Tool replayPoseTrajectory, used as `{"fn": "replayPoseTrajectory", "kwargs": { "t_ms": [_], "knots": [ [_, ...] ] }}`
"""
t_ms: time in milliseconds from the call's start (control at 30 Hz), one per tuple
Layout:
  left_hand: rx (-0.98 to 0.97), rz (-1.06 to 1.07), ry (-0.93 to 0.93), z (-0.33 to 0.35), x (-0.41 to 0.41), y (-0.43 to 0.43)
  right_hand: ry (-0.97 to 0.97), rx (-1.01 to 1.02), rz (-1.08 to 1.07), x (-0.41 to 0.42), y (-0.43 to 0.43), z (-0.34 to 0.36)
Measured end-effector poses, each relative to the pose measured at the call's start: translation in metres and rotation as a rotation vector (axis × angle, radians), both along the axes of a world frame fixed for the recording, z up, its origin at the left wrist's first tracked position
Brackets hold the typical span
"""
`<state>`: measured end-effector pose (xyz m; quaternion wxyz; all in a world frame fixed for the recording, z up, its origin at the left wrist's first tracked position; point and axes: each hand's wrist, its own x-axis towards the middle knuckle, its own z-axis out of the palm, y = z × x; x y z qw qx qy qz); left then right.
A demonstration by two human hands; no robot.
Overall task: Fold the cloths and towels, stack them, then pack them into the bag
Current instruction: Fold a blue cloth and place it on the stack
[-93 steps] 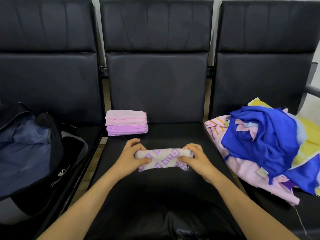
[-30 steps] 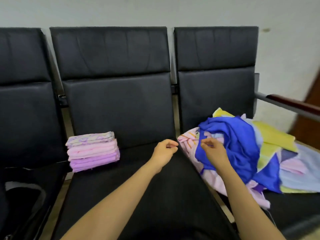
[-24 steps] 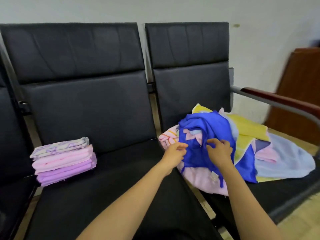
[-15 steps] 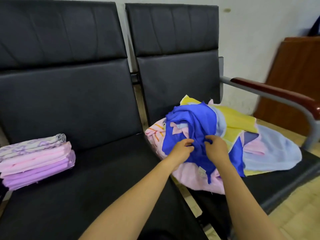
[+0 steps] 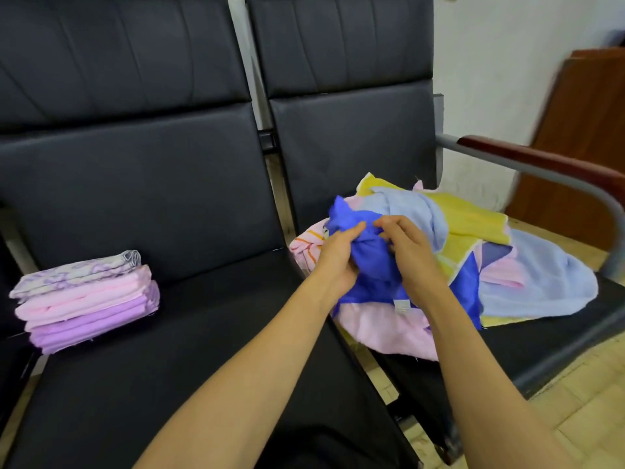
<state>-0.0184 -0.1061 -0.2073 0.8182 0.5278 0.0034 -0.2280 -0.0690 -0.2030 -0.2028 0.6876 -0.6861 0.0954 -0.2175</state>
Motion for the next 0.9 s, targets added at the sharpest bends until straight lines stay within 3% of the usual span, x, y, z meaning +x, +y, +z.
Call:
{"fn": "replayPoseTrajectory", "kwargs": {
  "t_ms": [100,233,367,533,667,733,800,900],
  "knots": [
    [0.094,0.062,-0.057,0.012,-0.007,0.020,0.113,0.159,-0.062,0.000,0.008,0.001],
    [0.111,-0.047,-0.184,0.024,-0.026,0.070,0.176,0.371,0.283,-0.003,0.032,-0.003],
    [0.257,-0.005,-0.221,0.024,-0.039,0.139,0.091,0.325,0.405,-0.007,0.073,0.002],
    [0.646,0.148,-0.267,0.012,-0.060,0.219,0.056,0.238,0.434,-0.013,0.123,0.006],
    [1.150,0.013,-0.498,0.000,-0.083,0.264,0.052,0.409,0.649,-0.023,0.151,0.016],
    [1.301,0.100,-0.561,-0.011,-0.088,0.279,0.047,0.525,0.744,-0.028,0.159,0.022],
    [1.314,0.261,-0.570,-0.019,-0.098,0.287,0.052,0.505,0.829,-0.035,0.168,0.025],
    [1.093,0.459,-0.739,-0.025,-0.112,0.286,0.093,0.259,0.927,-0.044,0.186,0.023]
  ]
}}
